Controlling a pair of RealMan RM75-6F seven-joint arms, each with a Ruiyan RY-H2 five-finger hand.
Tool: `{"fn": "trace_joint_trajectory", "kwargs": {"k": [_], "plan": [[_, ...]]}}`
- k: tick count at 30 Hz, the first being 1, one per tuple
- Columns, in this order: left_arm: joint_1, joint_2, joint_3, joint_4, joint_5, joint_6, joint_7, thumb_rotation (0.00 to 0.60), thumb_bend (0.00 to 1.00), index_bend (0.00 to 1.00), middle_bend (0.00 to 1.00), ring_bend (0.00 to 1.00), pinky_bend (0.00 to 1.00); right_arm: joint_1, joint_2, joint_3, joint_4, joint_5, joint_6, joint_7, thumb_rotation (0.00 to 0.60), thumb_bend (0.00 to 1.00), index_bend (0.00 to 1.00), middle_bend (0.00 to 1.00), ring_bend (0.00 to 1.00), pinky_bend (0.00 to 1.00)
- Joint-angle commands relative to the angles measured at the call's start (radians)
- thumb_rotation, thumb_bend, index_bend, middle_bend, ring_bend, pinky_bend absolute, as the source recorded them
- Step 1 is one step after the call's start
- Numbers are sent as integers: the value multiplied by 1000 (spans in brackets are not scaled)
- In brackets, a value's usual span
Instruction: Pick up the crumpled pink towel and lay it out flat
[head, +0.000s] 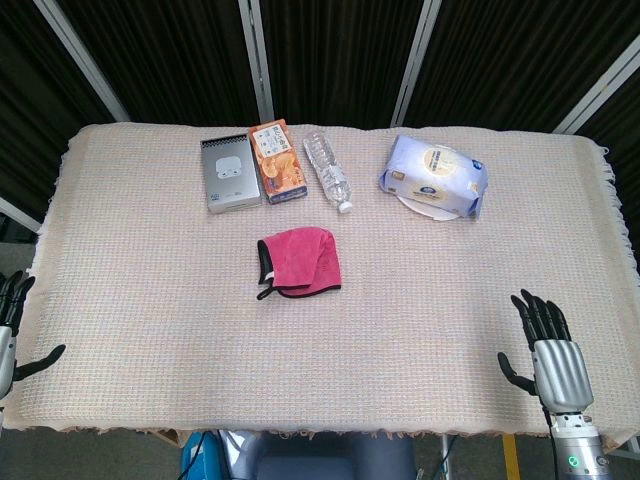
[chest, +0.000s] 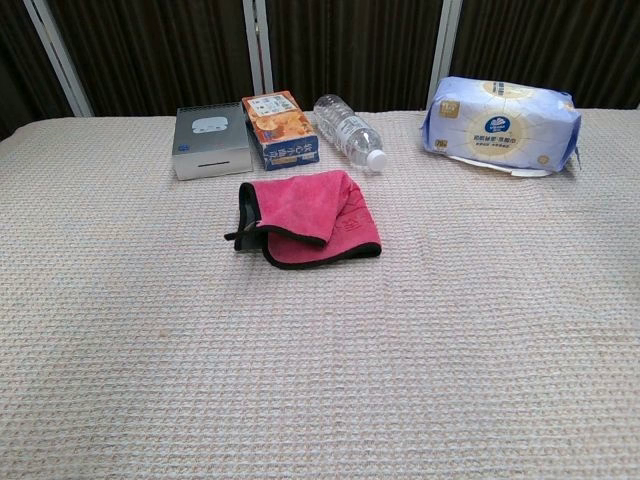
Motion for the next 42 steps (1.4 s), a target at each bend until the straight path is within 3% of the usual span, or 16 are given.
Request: {"fn": "trace_joint_trajectory", "kwargs": {"k": [1, 28, 37, 42], "plan": [[1, 0, 1, 0, 1, 1, 0, 600, 20, 0, 0, 0, 0, 0, 1, -1, 0, -2, 1, 1, 600, 353, 0, 0, 0, 0], [-26, -4, 18, -14, 17, -52, 25, 600, 19, 17, 0, 0, 0, -1, 7, 10, -5, 14, 1, 8, 600, 353, 0, 0, 0, 0], [-156, -11, -21, -127, 62, -184, 144, 600, 20, 91, 0, 0, 0, 2, 12, 21, -14, 14, 10, 22, 600, 353, 0, 0, 0, 0], [-261, -34, -69, -174, 50, -297, 307, 600, 39, 116, 5, 0, 0, 3, 14, 30, -9, 35, 4, 40, 600, 353, 0, 0, 0, 0]]}}
